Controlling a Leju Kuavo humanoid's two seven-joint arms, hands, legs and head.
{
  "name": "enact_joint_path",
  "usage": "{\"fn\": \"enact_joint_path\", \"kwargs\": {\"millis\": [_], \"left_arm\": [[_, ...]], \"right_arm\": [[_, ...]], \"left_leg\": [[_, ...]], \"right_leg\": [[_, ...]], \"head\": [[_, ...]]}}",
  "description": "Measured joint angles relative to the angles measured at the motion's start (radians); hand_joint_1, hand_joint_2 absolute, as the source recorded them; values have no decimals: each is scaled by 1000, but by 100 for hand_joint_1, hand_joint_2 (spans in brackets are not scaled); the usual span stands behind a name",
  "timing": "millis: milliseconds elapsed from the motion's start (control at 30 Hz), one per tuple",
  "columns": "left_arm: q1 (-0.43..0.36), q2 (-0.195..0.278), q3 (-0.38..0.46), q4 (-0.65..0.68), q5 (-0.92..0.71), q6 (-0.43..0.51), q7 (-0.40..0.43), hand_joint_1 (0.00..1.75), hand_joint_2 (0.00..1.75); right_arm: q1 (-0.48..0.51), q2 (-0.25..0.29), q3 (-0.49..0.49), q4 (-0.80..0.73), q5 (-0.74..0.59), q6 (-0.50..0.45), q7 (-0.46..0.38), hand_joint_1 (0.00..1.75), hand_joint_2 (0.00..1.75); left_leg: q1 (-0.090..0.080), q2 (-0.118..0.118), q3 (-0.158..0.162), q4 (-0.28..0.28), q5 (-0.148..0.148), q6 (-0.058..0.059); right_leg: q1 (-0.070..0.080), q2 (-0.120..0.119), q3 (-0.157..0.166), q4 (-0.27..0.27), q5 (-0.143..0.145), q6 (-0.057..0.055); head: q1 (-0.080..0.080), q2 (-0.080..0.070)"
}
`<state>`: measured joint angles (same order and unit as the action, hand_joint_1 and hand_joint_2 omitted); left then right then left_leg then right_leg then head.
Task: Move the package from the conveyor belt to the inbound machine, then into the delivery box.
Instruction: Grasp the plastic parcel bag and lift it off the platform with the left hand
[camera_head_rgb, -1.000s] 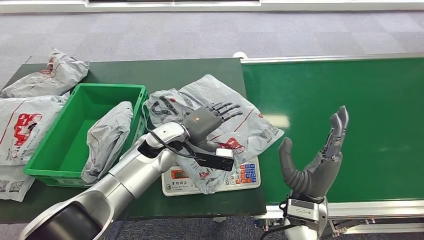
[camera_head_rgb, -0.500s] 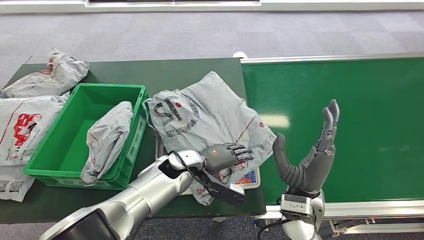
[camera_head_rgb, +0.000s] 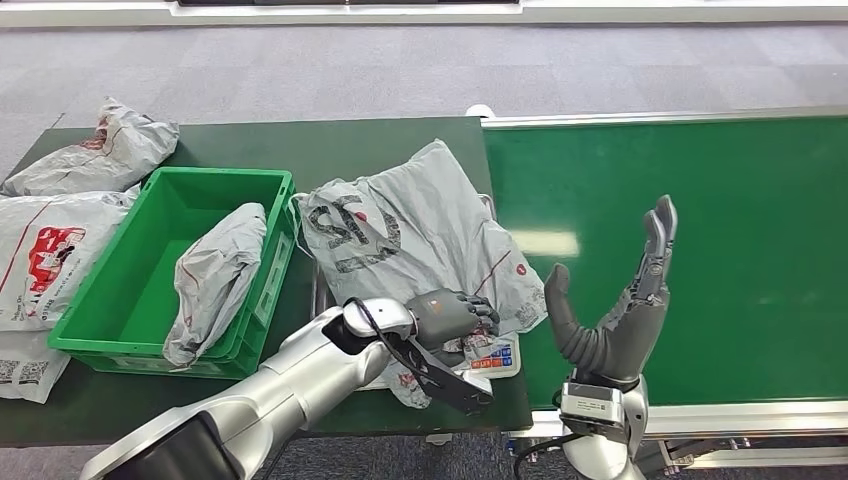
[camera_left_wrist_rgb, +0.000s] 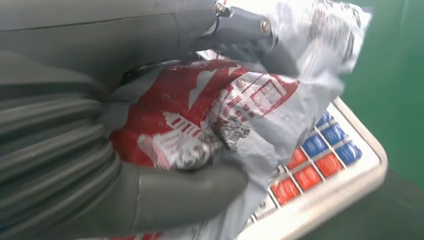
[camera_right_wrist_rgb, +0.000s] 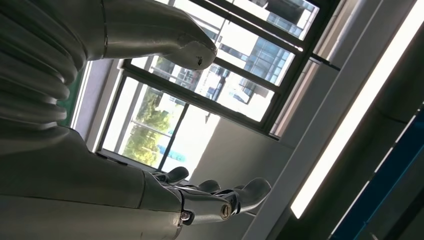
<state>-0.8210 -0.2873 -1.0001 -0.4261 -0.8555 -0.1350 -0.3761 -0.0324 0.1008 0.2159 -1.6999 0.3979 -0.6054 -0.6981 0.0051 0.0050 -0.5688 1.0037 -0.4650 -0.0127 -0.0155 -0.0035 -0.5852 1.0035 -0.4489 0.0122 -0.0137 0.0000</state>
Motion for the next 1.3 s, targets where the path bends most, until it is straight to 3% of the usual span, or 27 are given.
{"fn": "enact_joint_path", "kwargs": {"millis": [367, 967, 1300], "left_arm": [[-28, 11, 0, -25, 9, 65, 21, 175, 175], [-53, 110, 30, -270, -10, 95, 90, 175, 175], [-55, 195, 55, -499, -104, 82, 154, 175, 175]], "right_arm": [[19, 6, -5, -8, 15, 23, 0, 0, 175], [68, 7, -27, -52, 22, 28, 0, 0, 175], [87, -1, -27, -61, 4, -8, 0, 0, 175]], "left_leg": [[0, 0, 0, 0, 0, 0], [0, 0, -1, 0, 0, 0], [0, 0, -1, 0, 0, 0]], "right_leg": [[1, 0, 0, 0, 0, 0], [0, 0, -1, 0, 0, 0], [0, 0, -2, 0, 0, 0]], "head": [[0, 0], [0, 0], [0, 0]]}}
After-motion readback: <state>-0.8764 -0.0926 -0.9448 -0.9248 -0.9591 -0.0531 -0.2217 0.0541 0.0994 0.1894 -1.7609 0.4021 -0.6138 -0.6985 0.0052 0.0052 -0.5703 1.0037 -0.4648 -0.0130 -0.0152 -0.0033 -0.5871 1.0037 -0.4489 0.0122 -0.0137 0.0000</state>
